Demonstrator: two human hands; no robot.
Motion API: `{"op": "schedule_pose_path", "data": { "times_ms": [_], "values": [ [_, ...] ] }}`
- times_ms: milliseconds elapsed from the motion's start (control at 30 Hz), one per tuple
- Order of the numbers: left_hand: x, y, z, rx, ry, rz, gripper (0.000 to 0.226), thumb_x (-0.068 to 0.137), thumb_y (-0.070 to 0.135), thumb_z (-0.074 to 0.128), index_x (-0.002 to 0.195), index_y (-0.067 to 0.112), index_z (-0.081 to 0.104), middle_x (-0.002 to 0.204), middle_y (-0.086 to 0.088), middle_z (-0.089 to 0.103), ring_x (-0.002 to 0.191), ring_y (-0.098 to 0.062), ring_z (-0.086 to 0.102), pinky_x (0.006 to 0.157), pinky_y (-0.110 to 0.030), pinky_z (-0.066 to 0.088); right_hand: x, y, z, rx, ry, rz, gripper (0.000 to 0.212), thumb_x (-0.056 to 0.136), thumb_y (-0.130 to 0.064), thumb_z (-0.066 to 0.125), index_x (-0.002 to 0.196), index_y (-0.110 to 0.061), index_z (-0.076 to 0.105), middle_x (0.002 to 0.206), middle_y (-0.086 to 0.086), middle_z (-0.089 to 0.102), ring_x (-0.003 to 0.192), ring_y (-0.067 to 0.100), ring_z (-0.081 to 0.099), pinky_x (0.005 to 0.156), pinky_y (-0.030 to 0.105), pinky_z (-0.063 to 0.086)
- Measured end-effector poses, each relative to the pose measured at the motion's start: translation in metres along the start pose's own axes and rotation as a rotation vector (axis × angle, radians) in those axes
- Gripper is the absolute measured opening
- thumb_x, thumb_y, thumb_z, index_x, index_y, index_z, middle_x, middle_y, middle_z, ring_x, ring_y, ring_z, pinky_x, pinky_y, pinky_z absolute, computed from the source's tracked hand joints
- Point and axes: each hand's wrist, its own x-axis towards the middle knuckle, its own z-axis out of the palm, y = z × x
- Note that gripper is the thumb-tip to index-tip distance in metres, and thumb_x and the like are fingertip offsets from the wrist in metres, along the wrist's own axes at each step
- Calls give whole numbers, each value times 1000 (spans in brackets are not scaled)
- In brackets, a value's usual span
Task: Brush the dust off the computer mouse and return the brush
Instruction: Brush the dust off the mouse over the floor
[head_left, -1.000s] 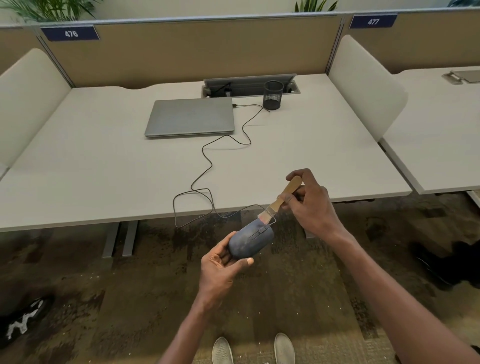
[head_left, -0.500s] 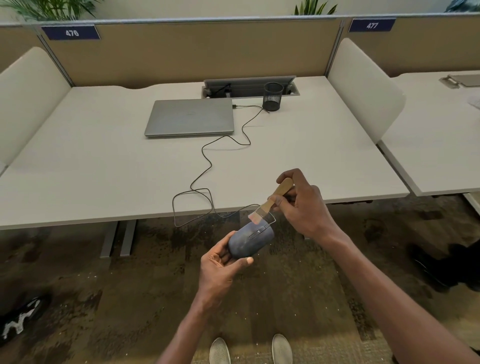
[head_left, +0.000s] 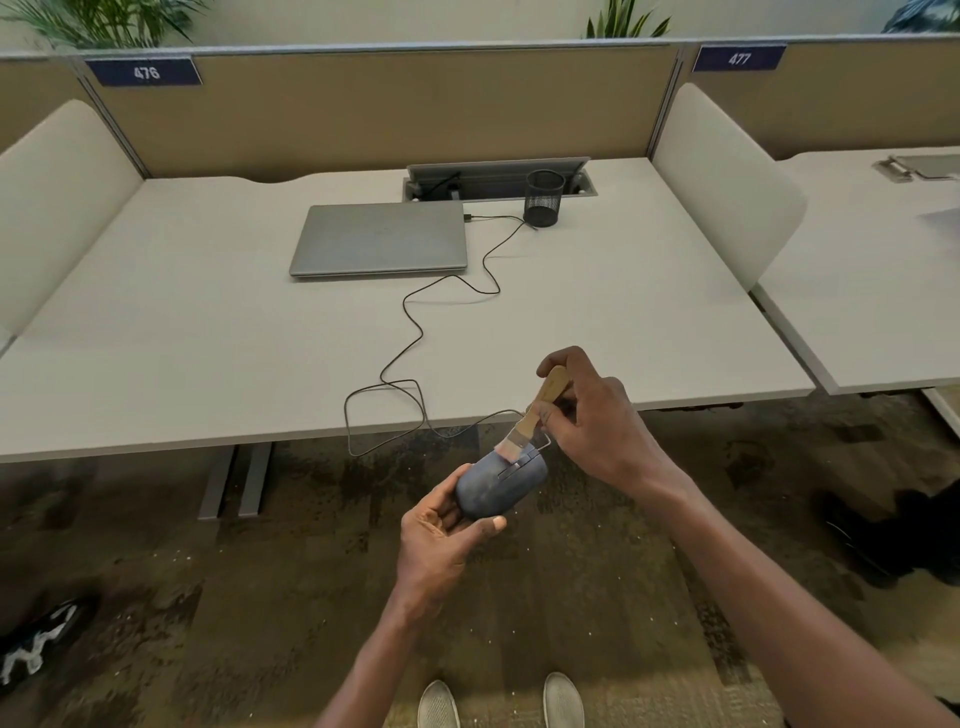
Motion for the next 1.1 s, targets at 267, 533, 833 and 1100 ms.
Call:
{"op": "schedule_pose_path", "data": {
  "times_ms": [267,533,833,1100],
  "values": [
    [-3,-4,0,-11,4,3,74,59,10,89,125,30,61,117,17,73,115,-11,69,88,-25,59,-1,8,-4,-47,79,48,36,96,-10,66,118,-27,42,82,0,65,68,17,69,58,32,60],
    [-4,-6,1,-25,1,11,74,60,11,90,126,31,61,121,14,72,116,-14,68,89,-27,59,-6,9,-7,-86,88,29,38,99,-8,62,124,-26,41,83,1,66,69,16,70,60,40,61],
    [-2,-7,2,-8,-2,26,78,61,17,93,130,31,60,126,10,70,119,-14,67,92,-30,58,-6,-22,-9,13,-259,-84,47,98,-9,63,130,-36,41,82,-5,69,75,12,70,72,36,60],
    [-4,-3,-1,-33,-5,36,74,60,20,96,125,35,65,125,4,72,117,-18,69,88,-27,59,3,-34,-4,-66,-176,-140,37,101,-8,58,125,-31,42,83,1,66,69,11,62,63,37,54]
  ]
}}
